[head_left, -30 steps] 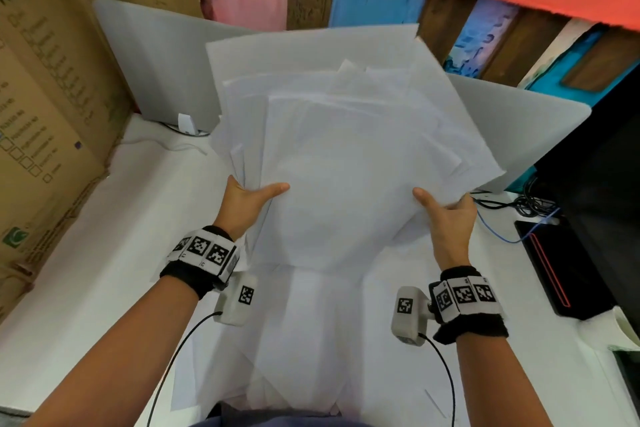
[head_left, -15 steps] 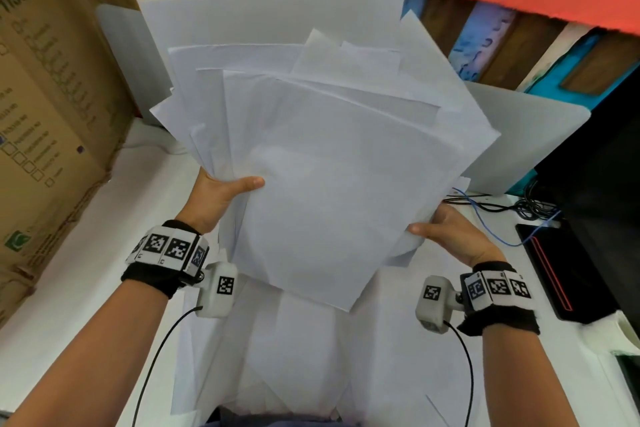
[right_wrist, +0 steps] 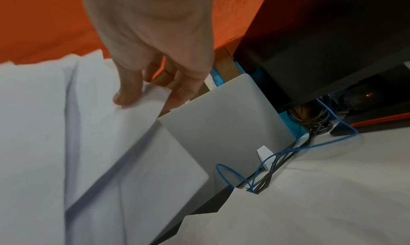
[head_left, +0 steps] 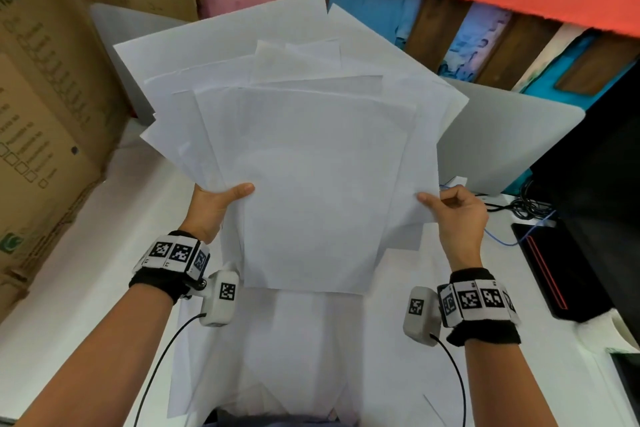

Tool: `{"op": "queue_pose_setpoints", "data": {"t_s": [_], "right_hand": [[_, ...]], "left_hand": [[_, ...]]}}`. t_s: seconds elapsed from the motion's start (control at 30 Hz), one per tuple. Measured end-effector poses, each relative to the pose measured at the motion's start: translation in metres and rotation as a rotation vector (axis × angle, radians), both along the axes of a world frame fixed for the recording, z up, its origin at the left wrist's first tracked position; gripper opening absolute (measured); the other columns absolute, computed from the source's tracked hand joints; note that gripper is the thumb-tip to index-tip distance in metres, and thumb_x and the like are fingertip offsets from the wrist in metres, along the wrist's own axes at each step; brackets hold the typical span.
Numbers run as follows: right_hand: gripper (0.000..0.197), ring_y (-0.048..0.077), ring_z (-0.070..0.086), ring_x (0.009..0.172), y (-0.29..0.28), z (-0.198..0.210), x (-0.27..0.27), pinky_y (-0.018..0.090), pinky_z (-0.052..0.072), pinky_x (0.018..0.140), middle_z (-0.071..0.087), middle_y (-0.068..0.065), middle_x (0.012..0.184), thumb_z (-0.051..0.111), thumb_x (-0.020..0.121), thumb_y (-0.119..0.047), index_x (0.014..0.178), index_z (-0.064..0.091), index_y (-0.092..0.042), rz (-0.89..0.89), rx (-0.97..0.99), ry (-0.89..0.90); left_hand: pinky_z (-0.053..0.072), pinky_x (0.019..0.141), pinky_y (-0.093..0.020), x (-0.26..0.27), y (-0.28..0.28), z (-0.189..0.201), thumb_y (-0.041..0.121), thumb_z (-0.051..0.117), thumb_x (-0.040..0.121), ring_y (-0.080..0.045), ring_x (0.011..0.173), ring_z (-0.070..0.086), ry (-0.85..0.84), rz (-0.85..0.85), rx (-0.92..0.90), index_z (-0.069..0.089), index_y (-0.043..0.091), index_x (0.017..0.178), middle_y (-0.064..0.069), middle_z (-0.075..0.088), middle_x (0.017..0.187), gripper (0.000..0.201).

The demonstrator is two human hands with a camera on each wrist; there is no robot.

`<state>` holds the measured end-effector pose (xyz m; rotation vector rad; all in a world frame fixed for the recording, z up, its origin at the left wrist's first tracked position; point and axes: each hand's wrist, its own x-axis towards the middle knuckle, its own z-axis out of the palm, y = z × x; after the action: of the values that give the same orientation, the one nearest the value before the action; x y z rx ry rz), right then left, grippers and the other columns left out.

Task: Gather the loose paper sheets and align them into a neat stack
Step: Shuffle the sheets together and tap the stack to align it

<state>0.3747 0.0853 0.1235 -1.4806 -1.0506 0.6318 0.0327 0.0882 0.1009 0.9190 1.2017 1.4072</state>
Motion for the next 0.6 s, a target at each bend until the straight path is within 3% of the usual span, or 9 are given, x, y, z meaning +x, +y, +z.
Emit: {"op": "queue_pose_setpoints", "data": {"t_s": [0.1,0.2,0.37,0.43,0.53,0.6], "right_hand": [[0.029,-0.007,0.047,0.051,-0.003,0.003,-0.003,0.006,0.039,0.059,0.055,-0.012,0.057,0.074,0.076,-0.007,0.060,0.053,-0.019,0.012,0.061,-0.024],[0.024,-0.004,0.054,0.062,-0.003,0.012,-0.004,0.012,0.045,0.066,0.063,-0.019,0.060,0.066,0.083,-0.004,0.068,0.058,-0.021,0.076,0.147,0.029],[0.022,-0.005,0.056,0.063,0.006,0.022,-0.018,0.011,0.045,0.069,0.065,-0.019,0.062,0.059,0.087,0.000,0.077,0.058,-0.019,0.090,0.225,0.121],[0.021,-0.004,0.058,0.065,0.008,0.013,-0.016,0.013,0.046,0.072,0.066,-0.018,0.064,0.060,0.087,0.000,0.079,0.058,-0.020,0.084,0.152,0.155],[0.018,0.012,0.062,0.076,0.004,-0.003,-0.006,0.022,0.051,0.070,0.069,-0.006,0.079,0.062,0.084,0.001,0.090,0.062,-0.016,0.195,-0.128,0.110],[0.020,0.015,0.061,0.078,0.000,-0.006,-0.002,0.016,0.053,0.064,0.066,0.003,0.089,0.062,0.084,0.001,0.101,0.062,-0.009,0.270,-0.254,0.088]], "left_hand": [[0.049,0.089,-0.038,-0.001,-0.002,-0.002,-0.004,0.068,0.075,-0.017,0.096,0.065,-0.001,0.012,-0.010,0.061,0.024,0.100,0.005,0.069,0.094,0.038],[0.050,0.085,-0.032,0.000,-0.004,-0.005,-0.003,0.067,0.076,-0.010,0.089,0.067,0.012,0.005,-0.024,0.061,0.023,0.100,0.009,0.071,0.090,0.036],[0.049,0.078,-0.023,0.007,-0.005,-0.004,-0.002,0.067,0.076,-0.003,0.081,0.068,0.055,-0.035,-0.021,0.061,0.023,0.094,0.013,0.072,0.081,0.032],[0.050,0.080,-0.022,0.009,-0.004,-0.003,-0.003,0.068,0.075,-0.002,0.084,0.067,0.065,-0.038,-0.011,0.061,0.023,0.096,0.010,0.072,0.085,0.034],[0.050,0.080,-0.021,0.007,-0.004,-0.002,-0.003,0.068,0.075,-0.004,0.088,0.066,0.063,-0.016,0.002,0.060,0.022,0.101,0.006,0.068,0.095,0.038],[0.050,0.083,-0.023,0.003,-0.003,-0.003,-0.001,0.070,0.073,-0.006,0.091,0.066,0.066,-0.020,-0.004,0.060,0.020,0.104,0.006,0.069,0.096,0.038]]}}
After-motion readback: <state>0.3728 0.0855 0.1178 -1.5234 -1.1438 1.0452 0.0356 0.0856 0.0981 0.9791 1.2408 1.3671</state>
